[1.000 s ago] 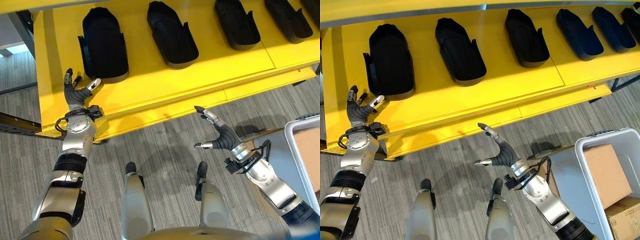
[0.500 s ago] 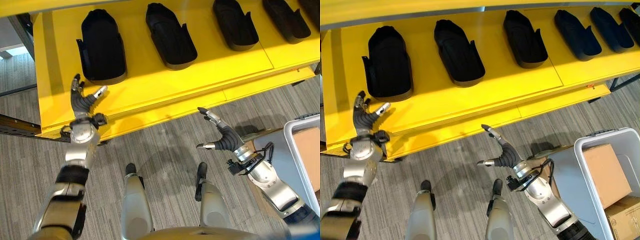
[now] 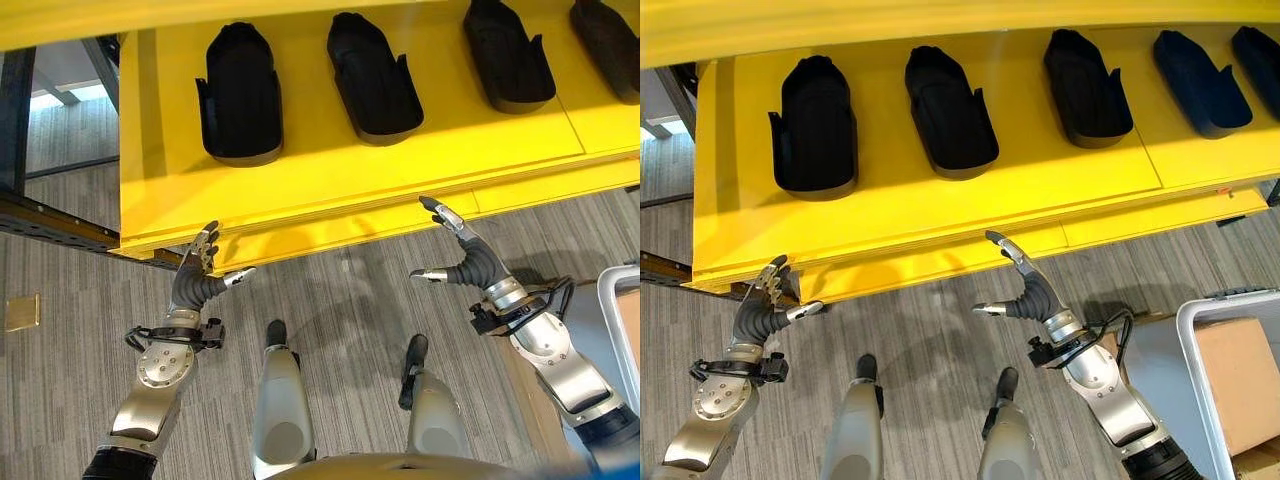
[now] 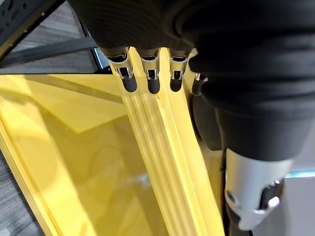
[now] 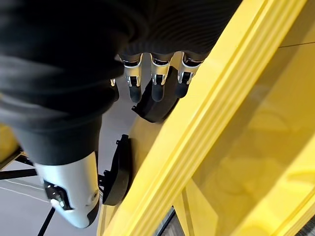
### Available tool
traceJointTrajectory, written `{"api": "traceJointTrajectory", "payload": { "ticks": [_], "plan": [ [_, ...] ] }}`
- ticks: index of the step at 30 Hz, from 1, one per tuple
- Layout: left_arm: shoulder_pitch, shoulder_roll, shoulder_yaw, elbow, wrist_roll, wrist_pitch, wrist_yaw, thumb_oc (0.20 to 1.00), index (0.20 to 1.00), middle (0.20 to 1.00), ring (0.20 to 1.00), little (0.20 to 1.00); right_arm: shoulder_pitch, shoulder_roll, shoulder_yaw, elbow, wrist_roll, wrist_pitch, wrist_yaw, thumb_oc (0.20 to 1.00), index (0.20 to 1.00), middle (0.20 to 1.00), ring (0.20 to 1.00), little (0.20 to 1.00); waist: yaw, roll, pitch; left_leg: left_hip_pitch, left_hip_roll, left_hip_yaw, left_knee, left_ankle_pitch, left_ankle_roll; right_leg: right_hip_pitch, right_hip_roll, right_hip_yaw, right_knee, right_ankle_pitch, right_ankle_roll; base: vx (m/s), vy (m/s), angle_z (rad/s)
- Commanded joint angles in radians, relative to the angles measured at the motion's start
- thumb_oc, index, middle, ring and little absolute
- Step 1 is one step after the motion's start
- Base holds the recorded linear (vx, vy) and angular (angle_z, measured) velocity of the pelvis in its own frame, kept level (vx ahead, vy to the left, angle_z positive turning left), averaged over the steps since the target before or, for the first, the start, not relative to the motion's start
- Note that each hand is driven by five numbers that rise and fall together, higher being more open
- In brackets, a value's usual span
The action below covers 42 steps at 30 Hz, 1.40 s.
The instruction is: Move parts from the plastic box to the shelf.
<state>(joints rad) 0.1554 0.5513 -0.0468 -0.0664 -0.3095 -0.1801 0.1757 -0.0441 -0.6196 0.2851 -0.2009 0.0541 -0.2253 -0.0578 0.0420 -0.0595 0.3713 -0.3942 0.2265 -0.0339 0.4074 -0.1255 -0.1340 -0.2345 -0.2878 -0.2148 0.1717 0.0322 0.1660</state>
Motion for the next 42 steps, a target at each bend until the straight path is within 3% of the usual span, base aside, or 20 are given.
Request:
{"api": "traceJointTrajectory", "payload": {
  "ticks": [1, 5, 9, 14, 17, 19, 21, 22, 24, 26, 28, 30, 35, 42],
  "plan": [
    [-0.026, 0.015, -0.024, -0.071, -0.091, -0.082, -0.044, 1.000, 1.000, 1.000, 1.000, 1.000, -0.028, 0.037, -0.018, -0.010, -0.004, -0.057, -0.031, 1.000, 1.000, 1.000, 1.000, 1.000, 0.000, -0.003, -0.047, 0.082, -0.001, 0.007, -0.111, 0.106, 0.023, 0.034, -0.012, 0.046, 0.193, -0.077, 0.004, 0.03, -0.054, 0.06],
    [-0.017, -0.008, -0.047, -0.077, -0.186, -0.100, -0.085, 1.000, 1.000, 1.000, 1.000, 1.000, -0.012, 0.044, -0.010, 0.023, 0.014, -0.058, -0.020, 1.000, 1.000, 1.000, 1.000, 1.000, 0.000, 0.012, -0.084, 0.148, 0.018, 0.000, -0.180, 0.141, 0.015, 0.077, 0.008, 0.036, 0.175, -0.086, 0.003, 0.05, -0.088, -0.04],
    [0.034, -0.041, -0.051, -0.076, -0.274, -0.106, -0.140, 1.000, 1.000, 1.000, 1.000, 1.000, 0.033, 0.068, -0.014, 0.056, 0.146, -0.069, 0.025, 1.000, 1.000, 1.000, 1.000, 1.000, 0.004, 0.031, -0.144, 0.247, 0.068, 0.008, -0.310, 0.213, 0.005, 0.130, 0.054, 0.027, 0.136, -0.108, -0.010, 0.05, -0.161, -0.09],
    [0.084, -0.108, -0.035, -0.053, -0.324, -0.114, -0.171, 1.000, 1.000, 1.000, 1.000, 1.000, 0.066, 0.071, -0.009, 0.087, 0.238, -0.073, 0.059, 1.000, 1.000, 1.000, 1.000, 1.000, 0.013, 0.069, -0.197, 0.288, 0.128, 0.004, -0.403, 0.371, -0.031, 0.179, 0.142, 0.012, 0.058, -0.129, -0.049, 0.00, -0.141, -0.14],
    [0.076, -0.124, -0.051, -0.030, -0.320, -0.114, -0.181, 1.000, 1.000, 1.000, 1.000, 1.000, 0.077, 0.067, -0.021, 0.097, 0.251, -0.075, 0.055, 1.000, 1.000, 1.000, 1.000, 1.000, 0.010, 0.083, -0.209, 0.279, 0.123, 0.027, -0.441, 0.437, -0.048, 0.202, 0.146, -0.018, 0.014, -0.117, -0.055, -0.05, -0.080, 0.00],
    [0.069, -0.132, -0.057, -0.013, -0.322, -0.114, -0.182, 1.000, 1.000, 1.000, 1.000, 1.000, 0.081, 0.069, -0.025, 0.110, 0.264, -0.070, 0.054, 1.000, 1.000, 1.000, 1.000, 1.000, 0.003, 0.080, -0.211, 0.272, 0.110, 0.045, -0.432, 0.428, -0.036, 0.214, 0.141, -0.028, -0.005, -0.108, -0.058, -0.06, -0.055, 0.54],
    [0.060, -0.143, -0.062, 0.012, -0.317, -0.115, -0.195, 1.000, 1.000, 1.000, 1.000, 1.000, 0.085, 0.063, -0.026, 0.137, 0.266, -0.061, 0.068, 1.000, 1.000, 1.000, 1.000, 1.000, 0.012, 0.056, -0.204, 0.269, 0.003, -0.065, -0.270, 0.303, -0.012, 0.223, 0.119, -0.009, -0.053, -0.066, -0.062, -0.09, -0.080, 0.42],
    [0.047, -0.150, -0.070, 0.020, -0.330, -0.109, -0.201, 1.000, 1.000, 1.000, 1.000, 1.000, 0.085, 0.069, -0.023, 0.151, 0.276, -0.057, 0.073, 1.000, 1.000, 1.000, 1.000, 1.000, 0.008, 0.046, -0.204, 0.270, -0.028, -0.058, -0.221, 0.259, -0.006, 0.229, 0.107, -0.016, -0.069, -0.051, -0.065, -0.07, -0.054, 0.05],
    [0.042, -0.148, -0.077, 0.022, -0.322, -0.099, -0.210, 1.000, 1.000, 1.000, 1.000, 1.000, 0.099, 0.086, -0.029, 0.159, 0.285, -0.046, 0.076, 1.000, 1.000, 1.000, 1.000, 1.000, -0.020, 0.042, -0.231, 0.313, -0.032, 0.012, -0.235, 0.192, 0.013, 0.233, 0.102, -0.027, -0.091, -0.034, -0.060, 0.00, 0.052, -0.10],
    [0.028, -0.153, -0.091, 0.047, -0.331, -0.097, -0.215, 1.000, 1.000, 1.000, 1.000, 1.000, 0.116, 0.100, -0.041, 0.164, 0.304, -0.045, 0.067, 1.000, 1.000, 1.000, 1.000, 1.000, -0.034, 0.055, -0.250, 0.345, -0.020, 0.071, -0.307, 0.212, 0.015, 0.249, 0.097, -0.039, -0.110, -0.017, -0.048, 0.06, 0.156, 0.39],
    [0.021, -0.151, -0.103, 0.066, -0.323, -0.095, -0.213, 1.000, 1.000, 1.000, 1.000, 1.000, 0.124, 0.113, -0.045, 0.177, 0.309, -0.035, 0.070, 1.000, 1.000, 1.000, 1.000, 1.000, -0.041, 0.058, -0.275, 0.392, -0.036, 0.080, -0.371, 0.176, 0.023, 0.266, 0.082, -0.036, -0.128, -0.008, -0.033, 0.10, 0.164, 0.46],
    [0.010, -0.154, -0.107, 0.075, -0.316, -0.090, -0.210, 1.000, 1.000, 1.000, 1.000, 1.000, 0.126, 0.132, -0.043, 0.192, 0.330, -0.028, 0.074, 1.000, 1.000, 1.000, 1.000, 1.000, -0.047, 0.058, -0.292, 0.410, -0.046, 0.093, -0.418, 0.179, 0.024, 0.269, 0.065, -0.045, -0.129, 0.006, -0.021, 0.06, 0.143, 0.02],
    [0.004, -0.158, -0.097, 0.122, -0.267, -0.080, -0.183, 1.000, 1.000, 1.000, 1.000, 1.000, 0.085, 0.171, -0.006, 0.218, 0.346, -0.011, 0.078, 1.000, 1.000, 1.000, 1.000, 1.000, -0.038, 0.038, -0.319, 0.443, -0.072, 0.105, -0.473, 0.171, 0.040, 0.272, 0.029, -0.031, -0.154, 0.042, 0.009, 0.02, 0.111, 0.03],
    [0.017, -0.162, -0.083, 0.140, -0.252, -0.071, -0.169, 1.000, 1.000, 1.000, 1.000, 1.000, 0.077, 0.177, 0.022, 0.218, 0.345, -0.001, 0.088, 1.000, 1.000, 1.000, 1.000, 1.000, -0.038, 0.020, -0.330, 0.456, -0.075, 0.114, -0.483, 0.164, 0.045, 0.274, 0.022, -0.020, -0.161, 0.053, 0.020, 0.01, 0.033, -0.04]
  ]
}}
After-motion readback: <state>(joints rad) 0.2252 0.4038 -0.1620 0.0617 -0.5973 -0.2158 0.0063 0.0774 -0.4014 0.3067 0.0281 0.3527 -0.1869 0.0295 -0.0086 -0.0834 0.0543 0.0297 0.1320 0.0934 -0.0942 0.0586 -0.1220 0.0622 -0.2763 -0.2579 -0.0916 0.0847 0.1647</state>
